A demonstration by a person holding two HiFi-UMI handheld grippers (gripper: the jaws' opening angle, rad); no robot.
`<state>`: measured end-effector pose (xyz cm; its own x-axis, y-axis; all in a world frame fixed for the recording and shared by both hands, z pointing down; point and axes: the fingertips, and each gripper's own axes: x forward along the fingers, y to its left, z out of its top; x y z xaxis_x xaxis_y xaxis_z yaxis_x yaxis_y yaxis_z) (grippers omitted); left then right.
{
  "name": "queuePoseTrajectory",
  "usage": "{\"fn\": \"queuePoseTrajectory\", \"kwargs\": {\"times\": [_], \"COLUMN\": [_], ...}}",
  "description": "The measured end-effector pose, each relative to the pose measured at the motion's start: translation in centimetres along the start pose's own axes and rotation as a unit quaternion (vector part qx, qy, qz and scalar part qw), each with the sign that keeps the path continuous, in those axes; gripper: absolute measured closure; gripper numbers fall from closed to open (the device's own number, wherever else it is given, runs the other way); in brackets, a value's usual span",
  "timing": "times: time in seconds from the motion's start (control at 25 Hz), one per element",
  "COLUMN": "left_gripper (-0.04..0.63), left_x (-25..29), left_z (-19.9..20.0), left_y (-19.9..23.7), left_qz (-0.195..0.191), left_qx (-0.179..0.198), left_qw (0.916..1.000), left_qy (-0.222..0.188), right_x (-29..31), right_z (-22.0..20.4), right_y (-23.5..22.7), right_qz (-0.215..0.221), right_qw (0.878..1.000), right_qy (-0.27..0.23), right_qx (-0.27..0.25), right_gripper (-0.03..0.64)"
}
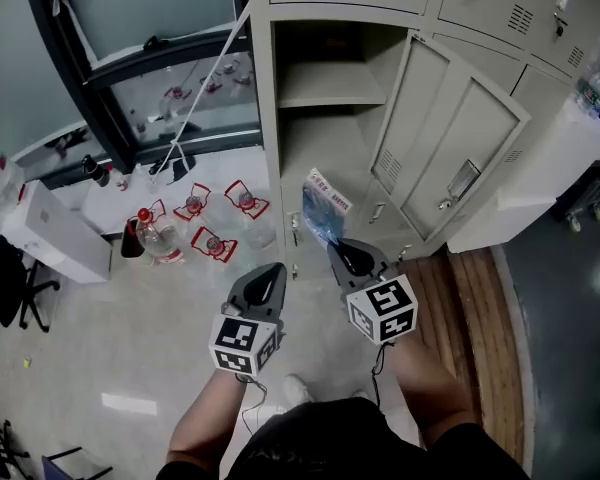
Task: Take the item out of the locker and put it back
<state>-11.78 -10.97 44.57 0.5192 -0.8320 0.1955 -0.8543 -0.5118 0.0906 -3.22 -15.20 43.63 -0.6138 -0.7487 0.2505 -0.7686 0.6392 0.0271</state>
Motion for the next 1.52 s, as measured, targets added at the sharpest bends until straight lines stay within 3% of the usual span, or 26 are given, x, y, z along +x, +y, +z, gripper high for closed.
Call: {"fn": "queuePoseTrajectory", "kwargs": {"times": [0.52,1.52], "left_gripper": [0.592,0.592], "left_x": [2.4,16.1], "left_z": [1.5,3.7], "left_y": [2.2,5.7], "left_qz": [-0.022,0.02], "left_qx": [0.006,-0.005], "left_qw": [0.9997,0.9998], "left_qy": [-0.008,-0.001], "right_x": [4.2,17.8], "right_z": [3.7,2.8], "right_y": [-2.3,-15.6], "right_qz": [-0.027,-0.007], "right_qw": [0.998,0.993], "right_qy": [-0.006,0.04], "right_qx": [-0.059,-0.109], "right_gripper": [0.602,0.603]}}
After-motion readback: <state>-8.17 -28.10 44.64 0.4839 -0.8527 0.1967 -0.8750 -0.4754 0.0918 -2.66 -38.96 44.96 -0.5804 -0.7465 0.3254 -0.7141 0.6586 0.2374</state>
